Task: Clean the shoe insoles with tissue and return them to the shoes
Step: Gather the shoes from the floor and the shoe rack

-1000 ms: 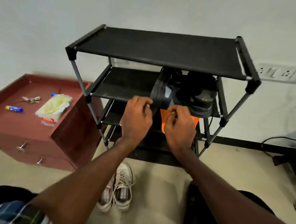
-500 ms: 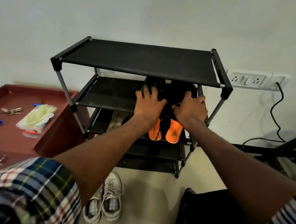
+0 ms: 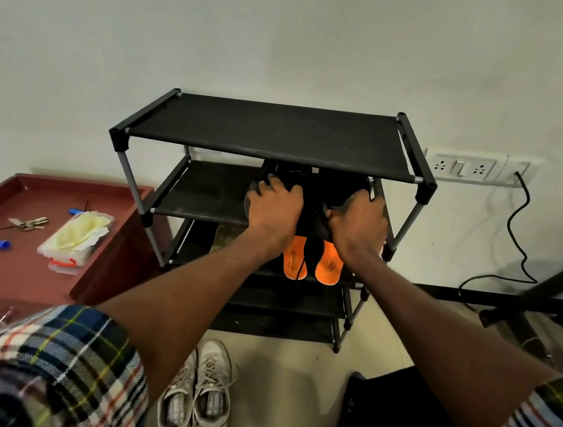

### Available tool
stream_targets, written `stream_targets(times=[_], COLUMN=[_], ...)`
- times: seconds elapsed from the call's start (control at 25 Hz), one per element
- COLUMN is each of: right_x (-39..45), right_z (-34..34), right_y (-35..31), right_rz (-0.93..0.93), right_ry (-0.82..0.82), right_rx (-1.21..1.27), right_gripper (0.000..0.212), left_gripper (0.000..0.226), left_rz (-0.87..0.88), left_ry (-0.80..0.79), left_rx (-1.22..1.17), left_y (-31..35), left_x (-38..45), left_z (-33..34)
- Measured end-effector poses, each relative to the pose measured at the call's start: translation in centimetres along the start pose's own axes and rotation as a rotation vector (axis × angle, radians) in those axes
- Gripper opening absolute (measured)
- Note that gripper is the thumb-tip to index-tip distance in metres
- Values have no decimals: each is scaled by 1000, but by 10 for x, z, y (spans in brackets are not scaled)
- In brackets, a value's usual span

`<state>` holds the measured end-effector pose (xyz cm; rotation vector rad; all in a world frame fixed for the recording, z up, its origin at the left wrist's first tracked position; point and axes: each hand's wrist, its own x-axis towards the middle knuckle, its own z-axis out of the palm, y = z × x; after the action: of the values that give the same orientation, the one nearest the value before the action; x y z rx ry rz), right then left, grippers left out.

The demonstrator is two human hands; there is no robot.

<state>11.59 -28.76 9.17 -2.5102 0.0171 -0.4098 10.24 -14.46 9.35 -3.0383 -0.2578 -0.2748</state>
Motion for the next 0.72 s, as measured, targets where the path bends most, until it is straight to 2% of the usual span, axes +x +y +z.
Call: stream_targets(times=[0.08, 0.28, 0.72], right_x=[-14, -60, -206], right_z=[-4, -3, 28], right_y=[-11, -23, 17], right_rz=[9, -1, -9], right_ry=[27, 63, 6], right_rx=[65, 160, 167], right_gripper=[40, 38, 36], left_gripper=[55, 37, 38], left_rz=[-19, -81, -162], left_ry=[58, 188, 165], left_rx=[-179, -580, -740], left_y=[-11, -33, -54], left_x=[-14, -67, -213], left_z=[0, -1, 39])
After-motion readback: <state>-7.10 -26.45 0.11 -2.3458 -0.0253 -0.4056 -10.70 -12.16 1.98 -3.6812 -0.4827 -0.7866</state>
